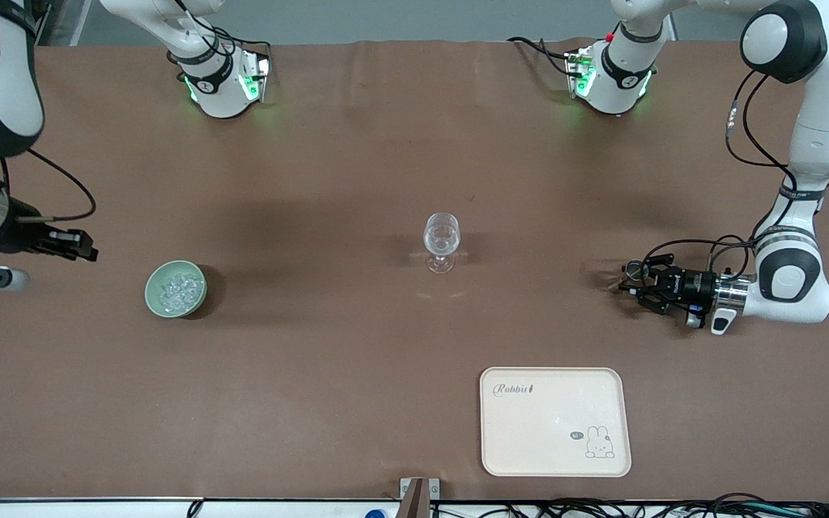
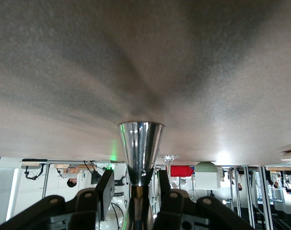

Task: Pour wine and add ice with both arms
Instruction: 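Lift the ice cube with the right gripper while the left gripper lifts the jigger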

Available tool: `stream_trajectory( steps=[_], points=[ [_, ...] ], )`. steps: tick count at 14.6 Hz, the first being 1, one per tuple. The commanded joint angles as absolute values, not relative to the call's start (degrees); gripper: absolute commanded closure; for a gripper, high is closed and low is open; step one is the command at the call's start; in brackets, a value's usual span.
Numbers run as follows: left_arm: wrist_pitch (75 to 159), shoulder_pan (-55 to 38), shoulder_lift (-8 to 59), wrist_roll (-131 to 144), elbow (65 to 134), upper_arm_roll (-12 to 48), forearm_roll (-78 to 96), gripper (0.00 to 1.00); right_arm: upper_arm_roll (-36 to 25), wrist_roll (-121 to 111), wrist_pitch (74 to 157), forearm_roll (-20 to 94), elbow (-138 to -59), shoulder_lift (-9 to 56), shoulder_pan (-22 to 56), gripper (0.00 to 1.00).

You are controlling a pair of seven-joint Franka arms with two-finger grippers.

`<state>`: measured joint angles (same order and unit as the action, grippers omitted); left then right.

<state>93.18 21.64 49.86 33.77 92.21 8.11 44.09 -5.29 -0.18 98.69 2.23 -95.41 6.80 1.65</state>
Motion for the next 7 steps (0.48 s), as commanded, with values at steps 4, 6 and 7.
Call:
stream_trajectory(
  steps=[4, 6, 7],
  points=[
    [93.0, 21.8, 49.7, 33.8, 92.7, 8.2, 45.3, 0.71, -4.9, 0.1, 92.9, 3.2, -98.9, -2.1, 1.1, 0.94],
    [92.9, 21.8, 49.8, 34.0, 92.7, 8.2, 45.3, 0.8, -4.8, 0.1, 92.5, 3.1, -100.0, -3.5, 1.1, 0.94],
    [92.9, 21.7, 49.7, 34.0, 92.7, 8.2, 45.3, 0.83, -4.8, 0.1, 92.7, 3.1, -100.5, -3.8, 1.1, 0.94]
  ],
)
